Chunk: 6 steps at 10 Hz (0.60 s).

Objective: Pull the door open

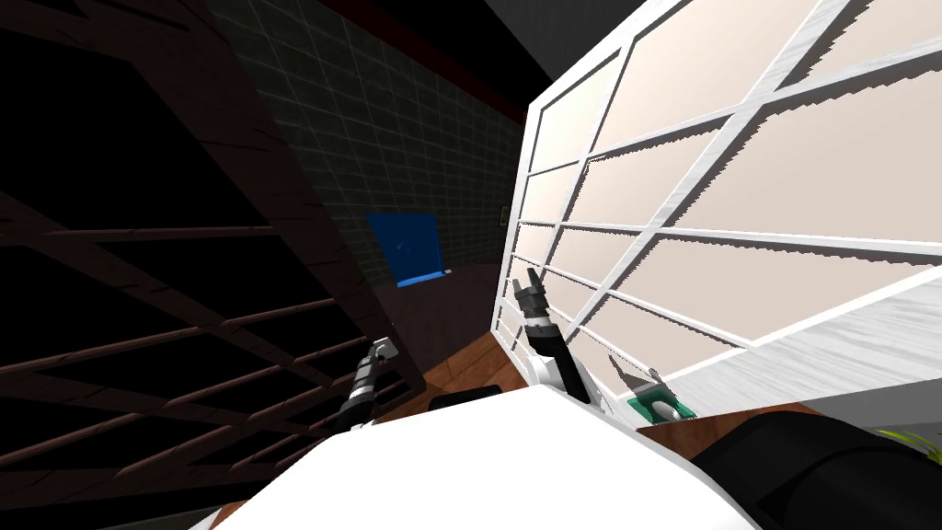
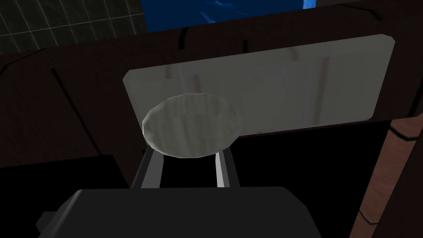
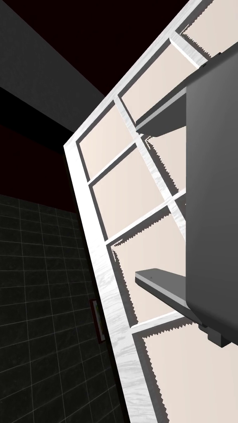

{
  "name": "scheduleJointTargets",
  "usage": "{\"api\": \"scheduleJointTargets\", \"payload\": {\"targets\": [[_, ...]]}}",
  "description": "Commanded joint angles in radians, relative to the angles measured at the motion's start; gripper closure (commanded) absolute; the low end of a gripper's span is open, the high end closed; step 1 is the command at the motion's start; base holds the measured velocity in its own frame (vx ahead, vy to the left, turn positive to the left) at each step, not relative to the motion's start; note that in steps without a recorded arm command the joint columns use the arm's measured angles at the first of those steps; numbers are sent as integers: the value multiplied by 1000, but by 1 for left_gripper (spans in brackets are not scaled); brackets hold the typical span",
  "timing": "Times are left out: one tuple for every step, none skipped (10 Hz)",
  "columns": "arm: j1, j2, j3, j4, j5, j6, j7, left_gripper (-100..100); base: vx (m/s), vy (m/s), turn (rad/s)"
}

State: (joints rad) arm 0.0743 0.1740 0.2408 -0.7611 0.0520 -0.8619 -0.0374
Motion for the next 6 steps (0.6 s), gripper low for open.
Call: {"api": "scheduleJointTargets", "payload": {"targets": [[-14,-14,-23,18,10,-8,50,100,-51,6,-32],[-14,-14,-23,18,10,-8,54,100,-36,7,-3],[-19,-11,-30,23,23,-8,96,100,-41,9,-29],[-24,-9,-37,28,37,-8,121,100,-68,14,-65],[-24,-9,-37,28,37,-8,137,100,-54,12,-38],[-29,-7,-44,33,50,-8,168,100,-45,3,-51]]}}
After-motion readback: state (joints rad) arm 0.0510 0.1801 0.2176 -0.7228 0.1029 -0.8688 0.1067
